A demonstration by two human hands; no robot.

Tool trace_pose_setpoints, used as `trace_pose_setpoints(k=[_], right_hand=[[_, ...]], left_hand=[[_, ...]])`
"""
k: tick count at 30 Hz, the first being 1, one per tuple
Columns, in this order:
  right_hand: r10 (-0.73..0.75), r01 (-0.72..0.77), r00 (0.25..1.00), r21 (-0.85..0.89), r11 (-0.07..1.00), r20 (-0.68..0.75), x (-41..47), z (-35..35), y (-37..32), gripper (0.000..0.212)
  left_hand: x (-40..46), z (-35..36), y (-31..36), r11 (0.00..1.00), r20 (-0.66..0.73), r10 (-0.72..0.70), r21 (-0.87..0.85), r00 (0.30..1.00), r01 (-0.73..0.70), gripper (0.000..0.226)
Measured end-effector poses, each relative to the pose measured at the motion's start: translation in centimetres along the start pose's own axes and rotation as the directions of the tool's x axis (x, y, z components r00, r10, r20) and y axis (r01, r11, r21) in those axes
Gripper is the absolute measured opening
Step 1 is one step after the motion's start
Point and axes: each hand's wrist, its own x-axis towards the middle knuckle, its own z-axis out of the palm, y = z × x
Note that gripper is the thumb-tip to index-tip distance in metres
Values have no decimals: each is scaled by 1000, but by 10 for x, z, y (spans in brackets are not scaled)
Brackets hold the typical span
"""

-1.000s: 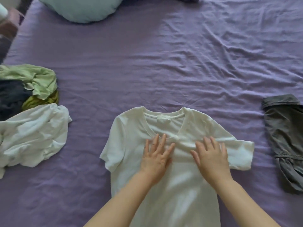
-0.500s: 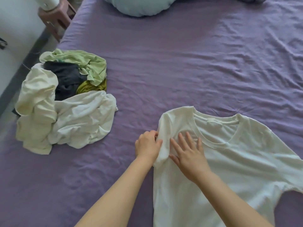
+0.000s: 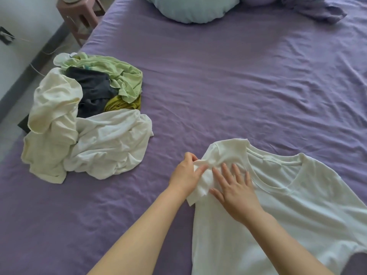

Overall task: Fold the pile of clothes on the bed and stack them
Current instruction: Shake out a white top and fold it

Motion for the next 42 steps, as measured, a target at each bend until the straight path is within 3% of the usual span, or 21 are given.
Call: trace_pose_setpoints(k=[3,7,10,13,16,19,23,25,28,32,36,39,42], right_hand=[[21,-21,1000,17,1000,-1,4,1,-4,71],[50,-50,999,-15,999,-6,6,2,-10,94],[83,-83,996,2,997,-44,13,4,-14,89],[102,-102,992,8,995,-78,27,5,-18,84],[109,-113,990,-39,993,-87,38,4,-19,84],[126,-129,990,-50,990,-63,43,3,-16,87],[115,-115,993,-39,993,-2,44,-10,-17,87],[89,-90,996,-42,995,-17,27,-8,-21,79],[42,-42,999,-35,998,-2,-30,14,-31,71],[51,-50,998,7,999,-28,-113,49,-44,71],[57,-58,997,-19,998,-51,-171,76,-48,48],[94,-95,995,30,995,34,-199,88,-46,52],[82,-93,990,94,991,117,-212,106,-45,59]], left_hand=[[2,-6,-8,999,45,-39,37,998,37,42],[6,-19,-14,999,-59,-39,-29,997,37,10],[19,-35,-14,1000,-135,15,1,991,-15,6],[34,-45,-15,997,-170,46,66,984,-35,14],[38,-38,-21,967,-75,29,255,997,-9,21],[28,-23,-30,958,-92,27,288,995,0,36],[-2,-9,-39,963,-306,-42,241,951,120,67],[-25,3,-44,983,-380,-146,50,913,178,73],[-67,25,-52,928,-263,-340,-251,903,277,51],[-119,59,-60,930,-98,-323,-217,941,296,12],[-158,84,-67,902,-25,-376,-237,926,360,13],[-190,96,-75,877,20,-399,-282,917,388,3],[-229,108,-84,858,85,-424,-280,901,430,15]])
